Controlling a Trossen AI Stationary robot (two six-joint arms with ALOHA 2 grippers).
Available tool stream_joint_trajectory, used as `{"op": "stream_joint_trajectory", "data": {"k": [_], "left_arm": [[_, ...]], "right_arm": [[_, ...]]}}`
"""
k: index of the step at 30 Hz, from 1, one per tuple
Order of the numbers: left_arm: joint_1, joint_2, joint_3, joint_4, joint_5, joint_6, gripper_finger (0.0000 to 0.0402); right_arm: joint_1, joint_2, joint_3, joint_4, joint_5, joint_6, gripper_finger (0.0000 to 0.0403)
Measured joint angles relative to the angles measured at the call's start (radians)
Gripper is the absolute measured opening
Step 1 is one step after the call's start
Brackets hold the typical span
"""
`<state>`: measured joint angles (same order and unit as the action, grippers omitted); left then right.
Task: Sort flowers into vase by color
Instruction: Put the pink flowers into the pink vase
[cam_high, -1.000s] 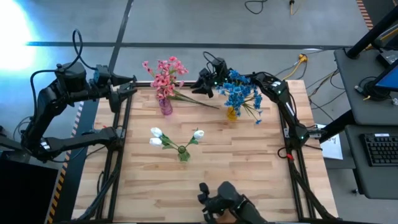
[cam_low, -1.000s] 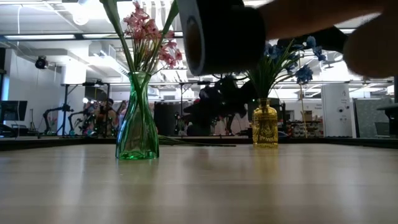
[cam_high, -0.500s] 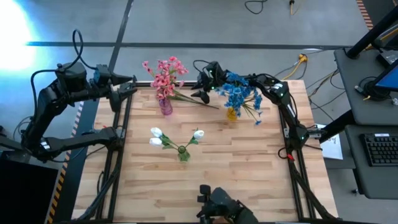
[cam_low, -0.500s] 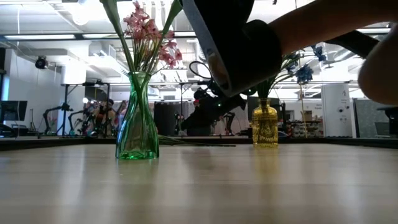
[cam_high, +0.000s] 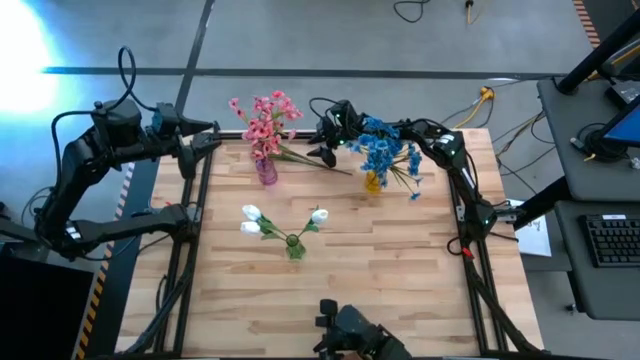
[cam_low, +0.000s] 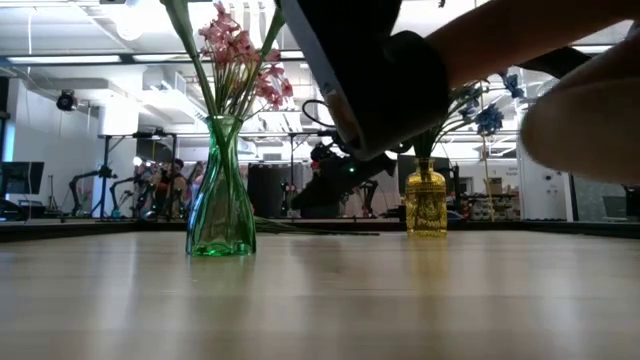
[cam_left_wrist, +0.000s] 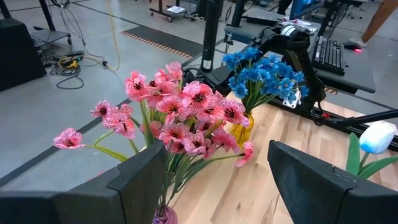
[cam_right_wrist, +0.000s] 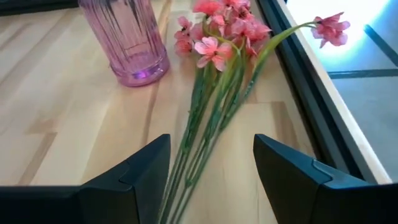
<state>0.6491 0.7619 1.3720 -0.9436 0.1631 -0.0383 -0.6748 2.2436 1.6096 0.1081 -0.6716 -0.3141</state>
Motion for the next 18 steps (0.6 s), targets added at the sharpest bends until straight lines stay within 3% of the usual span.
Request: {"op": "stream_joint_trajectory", "data": {"k": [9,18], "left_arm": [[0.000,0.001,0.000,0.000,0.000,0.000,0.0268],[0.000,0.001,0.000,0.000,0.000,0.000,0.0268]], "right_arm": [[0.042,0.000,0.000,0.000,0.025,-0.020,0.0282],[0.049,0.000,0.011,0.001,0.049,-0.041,0.0299]]}}
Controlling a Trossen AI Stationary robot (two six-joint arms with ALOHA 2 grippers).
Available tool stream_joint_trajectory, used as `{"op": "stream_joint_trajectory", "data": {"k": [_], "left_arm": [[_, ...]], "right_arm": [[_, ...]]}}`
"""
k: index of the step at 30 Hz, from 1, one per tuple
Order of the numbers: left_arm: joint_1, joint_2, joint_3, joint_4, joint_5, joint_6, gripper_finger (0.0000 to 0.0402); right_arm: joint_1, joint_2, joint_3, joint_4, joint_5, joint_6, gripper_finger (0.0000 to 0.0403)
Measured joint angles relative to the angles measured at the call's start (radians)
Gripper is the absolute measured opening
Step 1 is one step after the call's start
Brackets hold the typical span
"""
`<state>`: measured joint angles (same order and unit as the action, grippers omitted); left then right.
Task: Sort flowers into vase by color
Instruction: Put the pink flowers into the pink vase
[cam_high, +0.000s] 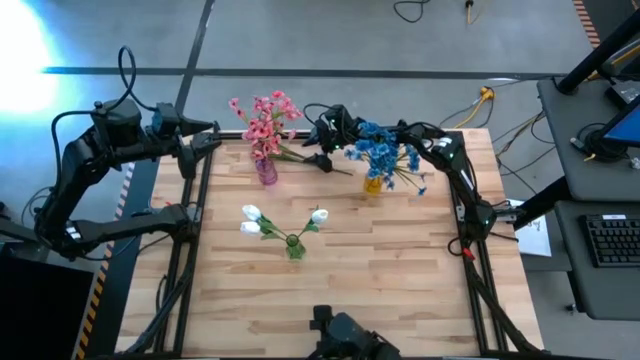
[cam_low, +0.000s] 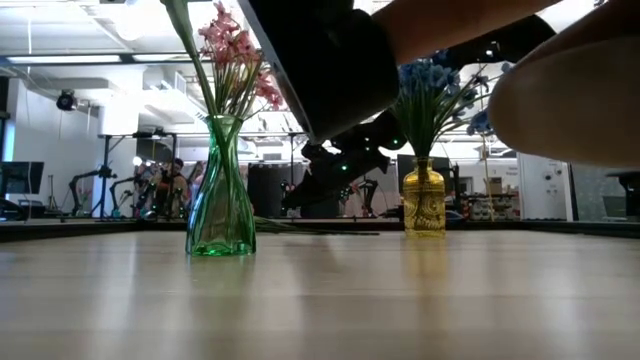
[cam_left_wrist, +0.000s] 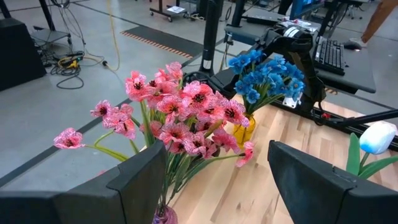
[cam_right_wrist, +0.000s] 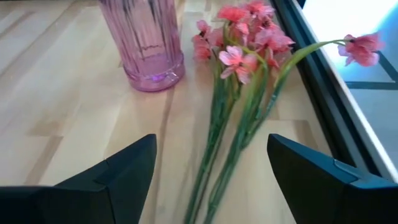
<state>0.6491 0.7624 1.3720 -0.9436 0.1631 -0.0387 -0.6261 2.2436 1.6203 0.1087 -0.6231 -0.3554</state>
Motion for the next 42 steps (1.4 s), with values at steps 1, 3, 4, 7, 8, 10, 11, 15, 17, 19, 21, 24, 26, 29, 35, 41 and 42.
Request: {"op": "stream_joint_trajectory", "data": {"k": [1,3,4,7,8,10,11,15,17,19,21,24,26,29,35,41,42], "left_arm": [[0.000,0.000,0.000,0.000,0.000,0.000,0.0268],[0.000,0.000,0.000,0.000,0.000,0.000,0.0268],[0.000,0.000,0.000,0.000,0.000,0.000,0.0268],[0.000,0.000,0.000,0.000,0.000,0.000,0.0268],[0.000,0.000,0.000,0.000,0.000,0.000,0.0268],[0.000,0.000,0.000,0.000,0.000,0.000,0.0268],[0.000,0.000,0.000,0.000,0.000,0.000,0.0268],[0.000,0.000,0.000,0.000,0.000,0.000,0.0268],[0.000,0.000,0.000,0.000,0.000,0.000,0.0268],[0.000,0.000,0.000,0.000,0.000,0.000,0.0268],[0.000,0.000,0.000,0.000,0.000,0.000,0.0268],[0.000,0.000,0.000,0.000,0.000,0.000,0.0268],[0.000,0.000,0.000,0.000,0.000,0.000,0.0268],[0.000,0.000,0.000,0.000,0.000,0.000,0.0268],[0.000,0.000,0.000,0.000,0.000,0.000,0.0268],[0.000,0.000,0.000,0.000,0.000,0.000,0.0268],[0.000,0.000,0.000,0.000,0.000,0.000,0.0268]], "right_arm": [[-0.001,0.000,0.000,0.000,0.000,-0.004,0.0299],[-0.003,0.000,0.000,0.001,-0.001,-0.015,0.0298],[-0.003,0.000,0.001,0.002,-0.003,-0.021,0.0298],[-0.003,0.000,0.001,0.008,-0.010,-0.024,0.0299],[-0.003,0.000,0.001,0.008,-0.010,-0.024,0.0299],[-0.002,0.000,0.001,0.008,-0.012,-0.024,0.0299],[-0.002,0.000,0.001,0.008,-0.013,-0.027,0.0298],[-0.003,0.000,0.001,0.009,-0.029,-0.035,0.0297],[-0.003,0.000,0.001,0.010,-0.030,-0.037,0.0297],[-0.003,0.000,0.001,0.012,-0.031,-0.039,0.0299],[-0.002,0.000,0.001,0.013,-0.031,-0.041,0.0299],[-0.002,0.000,0.001,0.012,-0.031,-0.041,0.0297],[-0.002,0.000,0.001,0.013,-0.031,-0.041,0.0295],[-0.002,0.000,0.001,0.016,-0.031,-0.041,0.0294],[-0.002,0.000,0.001,0.030,-0.031,-0.041,0.0297],[-0.002,0.000,0.000,0.031,-0.031,-0.039,0.0295],[-0.002,0.000,0.000,0.031,-0.031,-0.039,0.0295]]}}
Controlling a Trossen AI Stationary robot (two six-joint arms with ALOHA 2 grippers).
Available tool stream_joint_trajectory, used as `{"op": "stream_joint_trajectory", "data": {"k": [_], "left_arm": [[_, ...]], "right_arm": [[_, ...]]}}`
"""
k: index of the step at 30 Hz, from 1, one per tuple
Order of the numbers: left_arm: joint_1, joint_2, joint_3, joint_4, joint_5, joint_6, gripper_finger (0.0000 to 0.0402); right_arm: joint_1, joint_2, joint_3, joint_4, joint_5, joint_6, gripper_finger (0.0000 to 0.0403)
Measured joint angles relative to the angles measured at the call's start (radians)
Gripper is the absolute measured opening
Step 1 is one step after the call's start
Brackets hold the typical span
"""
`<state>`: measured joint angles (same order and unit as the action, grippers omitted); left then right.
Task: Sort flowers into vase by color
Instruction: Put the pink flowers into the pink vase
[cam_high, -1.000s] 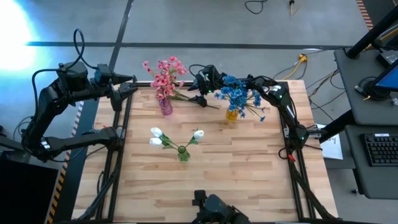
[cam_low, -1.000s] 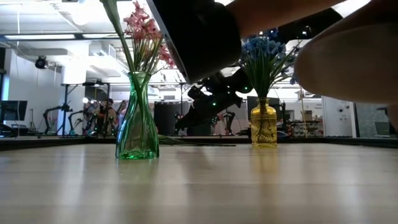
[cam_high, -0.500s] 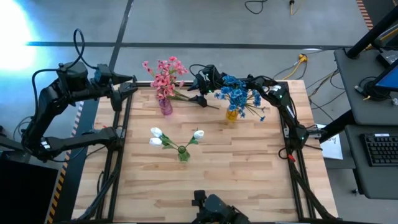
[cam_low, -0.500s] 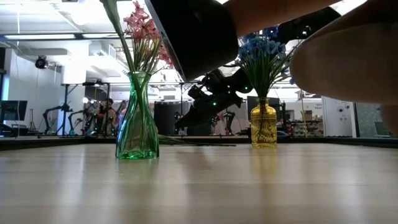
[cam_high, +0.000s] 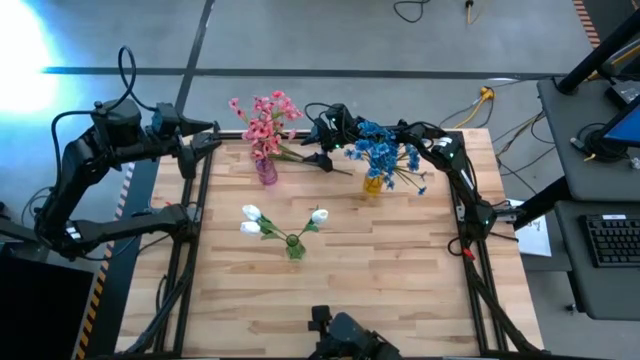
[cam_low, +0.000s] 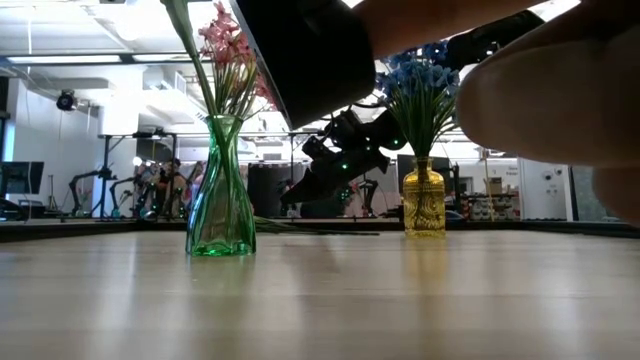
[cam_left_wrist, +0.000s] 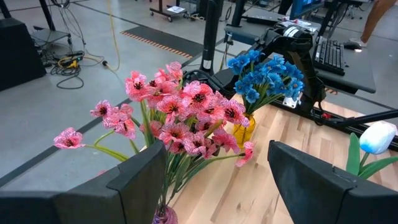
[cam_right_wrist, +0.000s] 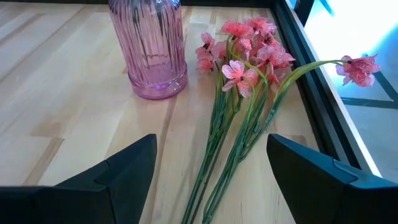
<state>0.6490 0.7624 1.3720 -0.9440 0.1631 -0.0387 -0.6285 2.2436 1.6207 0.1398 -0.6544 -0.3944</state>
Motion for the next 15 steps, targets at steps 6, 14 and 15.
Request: {"op": "stream_joint_trajectory", "data": {"k": [6,14,15], "left_arm": [[0.000,0.000,0.000,0.000,0.000,0.000,0.0268],[0.000,0.000,0.000,0.000,0.000,0.000,0.0268],[0.000,0.000,0.000,0.000,0.000,0.000,0.0268]], "right_arm": [[0.000,0.000,0.000,0.008,0.000,0.000,0.0297],[0.000,0.000,0.000,0.009,0.000,-0.001,0.0298],[0.000,0.000,-0.001,0.010,0.000,0.000,0.0297]]}}
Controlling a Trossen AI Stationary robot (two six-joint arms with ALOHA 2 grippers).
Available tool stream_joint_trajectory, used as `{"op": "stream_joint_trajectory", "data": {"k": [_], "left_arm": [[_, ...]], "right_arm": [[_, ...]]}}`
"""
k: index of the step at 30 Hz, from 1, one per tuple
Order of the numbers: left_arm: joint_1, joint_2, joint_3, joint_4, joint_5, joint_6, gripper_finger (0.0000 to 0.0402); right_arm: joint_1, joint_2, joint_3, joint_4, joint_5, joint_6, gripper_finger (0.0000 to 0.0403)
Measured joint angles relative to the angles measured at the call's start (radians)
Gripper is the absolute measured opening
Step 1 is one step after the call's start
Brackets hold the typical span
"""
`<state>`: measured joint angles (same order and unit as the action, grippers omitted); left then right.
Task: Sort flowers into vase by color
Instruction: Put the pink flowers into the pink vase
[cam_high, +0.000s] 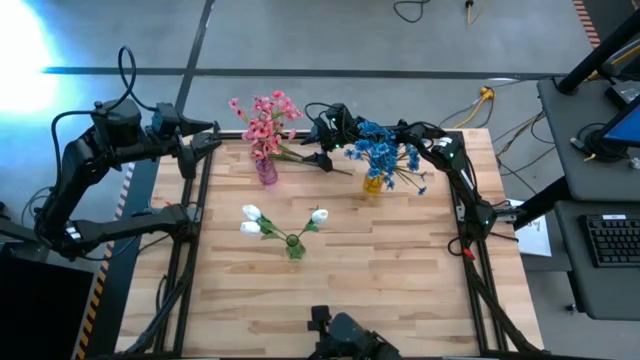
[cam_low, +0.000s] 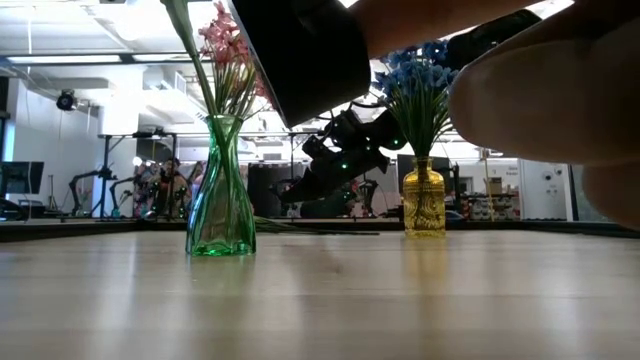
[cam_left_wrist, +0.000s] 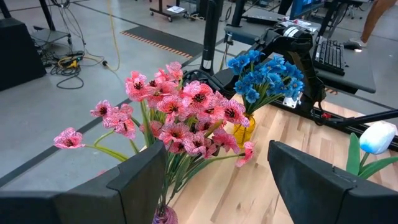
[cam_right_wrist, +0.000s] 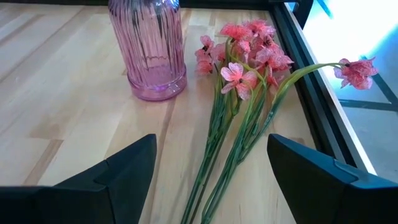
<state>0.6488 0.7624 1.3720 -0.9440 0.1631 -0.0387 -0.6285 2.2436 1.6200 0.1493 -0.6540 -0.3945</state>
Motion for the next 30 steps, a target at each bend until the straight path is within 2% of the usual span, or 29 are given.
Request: {"op": "stream_joint_trajectory", "data": {"k": [23,30], "left_arm": [[0.000,0.000,0.000,0.000,0.000,0.000,0.0268],[0.000,0.000,0.000,0.000,0.000,0.000,0.0268]], "right_arm": [[-0.009,0.000,-0.002,0.006,0.052,0.081,0.0302],[-0.016,0.000,0.005,-0.011,0.064,0.063,0.0302]]}}
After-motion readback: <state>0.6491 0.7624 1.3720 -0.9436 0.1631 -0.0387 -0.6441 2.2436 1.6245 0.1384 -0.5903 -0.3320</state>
